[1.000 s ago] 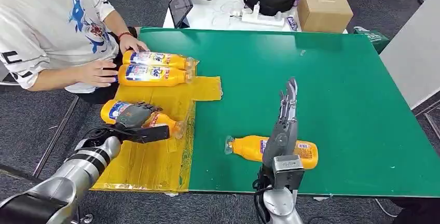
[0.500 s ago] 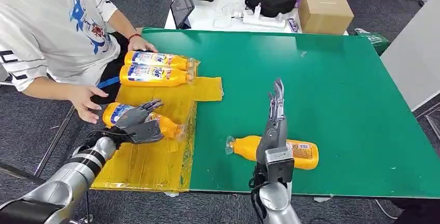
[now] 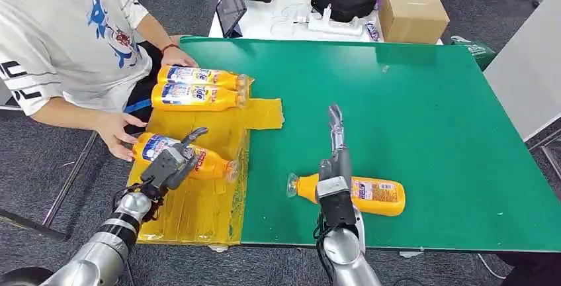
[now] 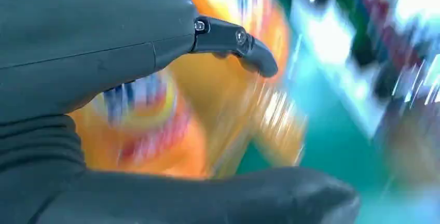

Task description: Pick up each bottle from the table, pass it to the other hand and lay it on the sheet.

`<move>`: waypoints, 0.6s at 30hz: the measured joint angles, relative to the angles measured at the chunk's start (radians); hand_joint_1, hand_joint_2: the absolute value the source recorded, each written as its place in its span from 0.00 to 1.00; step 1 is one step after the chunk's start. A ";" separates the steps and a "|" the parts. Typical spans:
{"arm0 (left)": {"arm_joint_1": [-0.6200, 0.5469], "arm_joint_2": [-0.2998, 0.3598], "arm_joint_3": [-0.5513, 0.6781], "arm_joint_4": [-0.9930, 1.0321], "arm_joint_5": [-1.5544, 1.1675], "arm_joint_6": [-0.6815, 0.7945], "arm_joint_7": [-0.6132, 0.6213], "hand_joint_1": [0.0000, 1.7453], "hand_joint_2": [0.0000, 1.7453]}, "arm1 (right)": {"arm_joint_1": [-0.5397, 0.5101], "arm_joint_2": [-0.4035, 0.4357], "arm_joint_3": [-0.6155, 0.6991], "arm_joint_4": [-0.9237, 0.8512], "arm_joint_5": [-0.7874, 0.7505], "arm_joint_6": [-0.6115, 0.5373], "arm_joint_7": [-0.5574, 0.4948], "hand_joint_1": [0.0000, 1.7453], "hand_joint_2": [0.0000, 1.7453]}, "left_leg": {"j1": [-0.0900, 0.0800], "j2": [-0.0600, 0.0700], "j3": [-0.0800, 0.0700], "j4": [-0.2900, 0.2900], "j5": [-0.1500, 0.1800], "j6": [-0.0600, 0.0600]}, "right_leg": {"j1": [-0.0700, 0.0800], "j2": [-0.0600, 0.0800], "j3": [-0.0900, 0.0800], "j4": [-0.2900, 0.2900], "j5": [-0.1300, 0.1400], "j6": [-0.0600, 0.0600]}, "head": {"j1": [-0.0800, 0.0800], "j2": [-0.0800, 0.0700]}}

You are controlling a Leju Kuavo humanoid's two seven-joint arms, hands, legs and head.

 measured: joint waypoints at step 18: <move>0.350 -0.161 0.073 -0.643 0.105 0.429 0.004 0.00 1.00 | 0.078 -0.390 -0.056 -0.081 0.492 0.318 0.526 0.00 1.00 | -0.003 -0.002 -0.009 0.000 -0.001 0.001 | -0.003 -0.002 -0.007 -0.002 0.000 0.001 | 0.000 0.000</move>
